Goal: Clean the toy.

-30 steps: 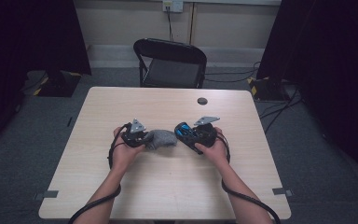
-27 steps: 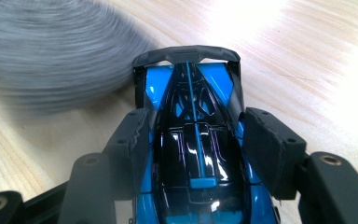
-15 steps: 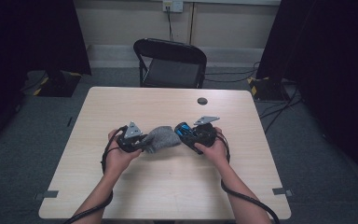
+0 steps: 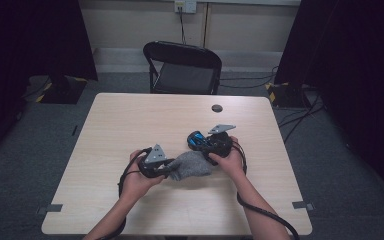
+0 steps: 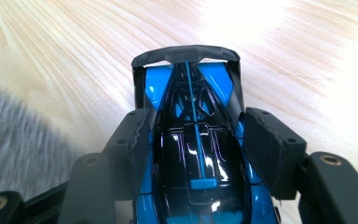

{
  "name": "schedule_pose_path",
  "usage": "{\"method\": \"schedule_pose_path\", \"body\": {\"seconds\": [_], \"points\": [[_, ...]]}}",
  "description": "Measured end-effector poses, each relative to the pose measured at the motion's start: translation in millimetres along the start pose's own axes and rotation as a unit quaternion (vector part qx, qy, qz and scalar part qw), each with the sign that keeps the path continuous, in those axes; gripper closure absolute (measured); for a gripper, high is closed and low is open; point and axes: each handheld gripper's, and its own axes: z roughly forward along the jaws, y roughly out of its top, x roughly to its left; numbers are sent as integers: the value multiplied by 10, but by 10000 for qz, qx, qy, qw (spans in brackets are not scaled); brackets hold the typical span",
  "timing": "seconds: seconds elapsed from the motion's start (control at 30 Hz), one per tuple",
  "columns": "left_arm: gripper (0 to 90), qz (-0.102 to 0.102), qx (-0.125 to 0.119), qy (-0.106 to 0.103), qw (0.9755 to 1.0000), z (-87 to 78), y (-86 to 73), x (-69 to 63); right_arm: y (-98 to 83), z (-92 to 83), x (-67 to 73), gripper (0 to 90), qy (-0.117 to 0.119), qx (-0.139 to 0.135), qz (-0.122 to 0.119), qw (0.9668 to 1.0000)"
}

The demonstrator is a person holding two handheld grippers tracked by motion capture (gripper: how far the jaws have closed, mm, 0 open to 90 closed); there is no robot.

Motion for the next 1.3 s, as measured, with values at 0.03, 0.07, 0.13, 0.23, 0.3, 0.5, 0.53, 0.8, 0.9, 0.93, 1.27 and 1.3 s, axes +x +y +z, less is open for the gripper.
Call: {"method": "schedule_pose_path", "body": {"seconds": [0.03, 0.07, 0.13, 0.23, 0.3, 0.5, 0.53, 0.8, 0.9, 0.93, 1.27, 1.3], "points": [[728, 28, 22, -64, 10000, 26, 10, -31, 0, 0, 0, 418, 0, 0, -2, 10000], [728, 52, 22, -117, 9999, 53, 20, -61, 0, 0, -1, 417, 3, -4, 5, 10000], [727, 72, 36, -201, 9998, 102, 36, -109, -1, 0, 0, 417, 0, -5, 1, 10000], [727, 131, 54, -312, 9994, 177, 59, -171, -1, 1, 0, 418, 1, -7, 0, 10000], [728, 145, 72, -433, 9989, 234, 71, -212, -3, 2, -2, 417, 7, -19, 5, 10000], [727, 247, 160, -714, 9970, 412, 112, -316, -4, 3, -4, 416, 12, -27, 9, 10000], [727, 258, 191, -708, 9970, 438, 115, -315, -6, 3, -5, 417, 16, -34, 6, 10000], [725, 167, 347, -415, 9984, 532, 114, -174, -10, 2, -6, 416, 13, -45, 4, 10000], [725, 163, 398, -294, 9986, 527, 115, -99, -8, 2, -7, 416, 17, -40, 2, 10000], [725, 160, 425, -254, 9986, 521, 115, -72, -8, 2, -7, 416, 18, -37, 0, 10000], [724, 80, 525, 106, 9985, 437, 89, 154, -7, 2, -7, 416, 20, -36, -5, 10000], [724, 55, 508, 140, 9986, 428, 82, 172, -8, 3, -7, 416, 20, -39, -2, 10000]]}}
